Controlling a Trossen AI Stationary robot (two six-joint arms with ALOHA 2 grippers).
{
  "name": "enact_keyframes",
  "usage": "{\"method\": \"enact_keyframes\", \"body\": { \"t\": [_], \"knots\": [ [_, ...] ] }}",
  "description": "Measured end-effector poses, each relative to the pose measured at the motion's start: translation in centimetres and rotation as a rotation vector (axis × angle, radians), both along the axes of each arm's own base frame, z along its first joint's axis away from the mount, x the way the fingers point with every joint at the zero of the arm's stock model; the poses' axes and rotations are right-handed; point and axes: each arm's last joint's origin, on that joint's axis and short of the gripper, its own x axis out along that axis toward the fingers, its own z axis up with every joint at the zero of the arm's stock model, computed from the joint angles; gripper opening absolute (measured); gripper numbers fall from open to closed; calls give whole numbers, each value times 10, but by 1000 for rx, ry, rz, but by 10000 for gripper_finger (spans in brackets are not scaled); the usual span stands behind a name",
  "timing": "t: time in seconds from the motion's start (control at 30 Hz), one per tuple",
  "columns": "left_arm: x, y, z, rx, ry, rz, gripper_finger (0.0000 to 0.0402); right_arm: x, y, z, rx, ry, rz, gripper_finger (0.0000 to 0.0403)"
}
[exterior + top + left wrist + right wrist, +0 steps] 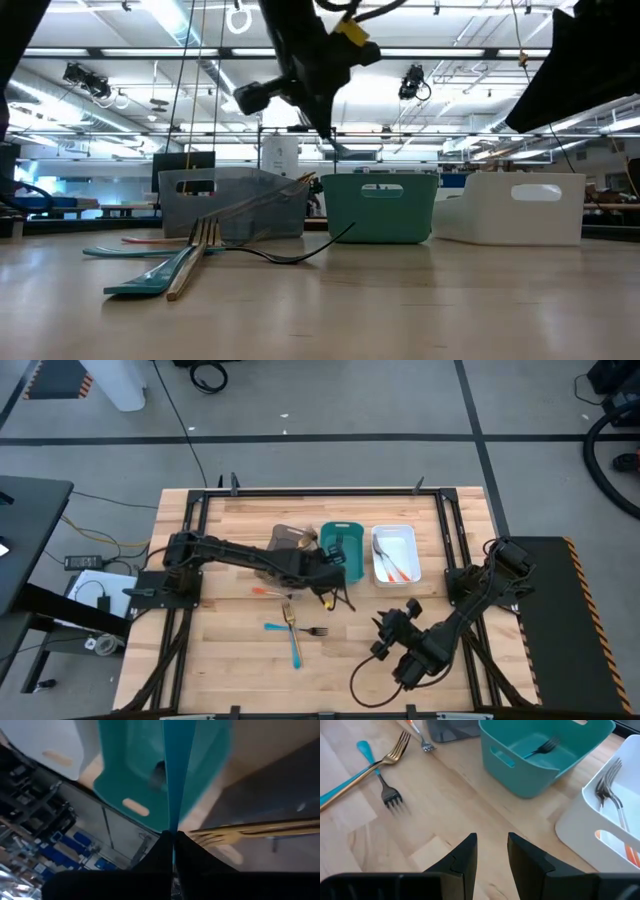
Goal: Sort silverware by color (type)
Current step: Put the blue fork into the green bin
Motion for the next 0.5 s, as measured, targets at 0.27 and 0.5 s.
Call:
{"method": "enact_keyframes", "body": {
  "t": [0.27,0.5],
  "knots": [
    [13,36,3,-62,-28,-80,12,-3,1,0,-9,10,9,115],
    [15,65,1,-247,10,-245,12,-4,3,0,-15,-1,15,115]
  ]
}}
